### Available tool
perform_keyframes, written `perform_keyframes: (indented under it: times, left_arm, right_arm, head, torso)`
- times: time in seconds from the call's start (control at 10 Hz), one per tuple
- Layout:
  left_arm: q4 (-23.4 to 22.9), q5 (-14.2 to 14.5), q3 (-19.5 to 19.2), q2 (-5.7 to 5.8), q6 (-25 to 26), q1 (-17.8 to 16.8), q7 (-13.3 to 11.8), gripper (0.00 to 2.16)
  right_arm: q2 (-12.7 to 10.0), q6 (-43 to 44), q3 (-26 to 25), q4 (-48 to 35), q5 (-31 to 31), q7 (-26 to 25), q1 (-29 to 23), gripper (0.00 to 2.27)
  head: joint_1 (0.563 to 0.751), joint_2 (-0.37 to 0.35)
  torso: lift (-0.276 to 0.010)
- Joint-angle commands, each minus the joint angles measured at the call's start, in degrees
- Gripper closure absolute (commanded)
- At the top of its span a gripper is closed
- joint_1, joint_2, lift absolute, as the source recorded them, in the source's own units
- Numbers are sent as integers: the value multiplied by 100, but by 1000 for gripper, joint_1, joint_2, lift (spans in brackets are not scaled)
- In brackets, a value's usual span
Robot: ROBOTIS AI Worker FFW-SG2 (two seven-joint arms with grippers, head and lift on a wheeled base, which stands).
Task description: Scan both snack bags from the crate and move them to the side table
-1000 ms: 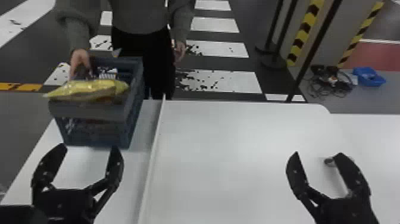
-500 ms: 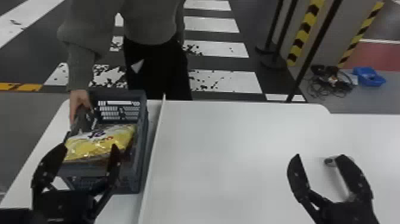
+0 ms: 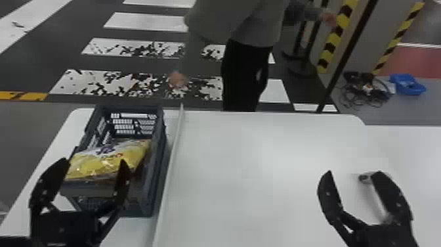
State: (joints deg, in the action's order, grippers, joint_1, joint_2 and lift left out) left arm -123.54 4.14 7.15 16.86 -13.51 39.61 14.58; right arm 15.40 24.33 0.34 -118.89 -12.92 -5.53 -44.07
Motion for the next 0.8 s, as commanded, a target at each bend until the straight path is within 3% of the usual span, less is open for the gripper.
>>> perform_keyframes:
  times: [0.0,0.1,0.5,0.7]
  left_arm:
    - [-21,-62,-83,72,-24,38,-34,93]
    - [-30,-71,-214,80,46,38,-236,93]
    - [-355,-27,-1005,274,1206,65,-1378,93]
    - [-531,96,-1216,511,1558,100,-1871,93]
  right_arm:
    - [16,67,28,50,9,0,12,103]
    - [25,67,28,59,9,0,12,103]
    - [77,243,19,67,9,0,-49,103]
    - [95,278,10,67,9,0,-41,103]
  head:
    - [695,-73]
    - [695,-66]
    - [695,-54]
    - [695,-29]
  torso:
    - [-95]
    - [-95]
    - [-95]
    - [-95]
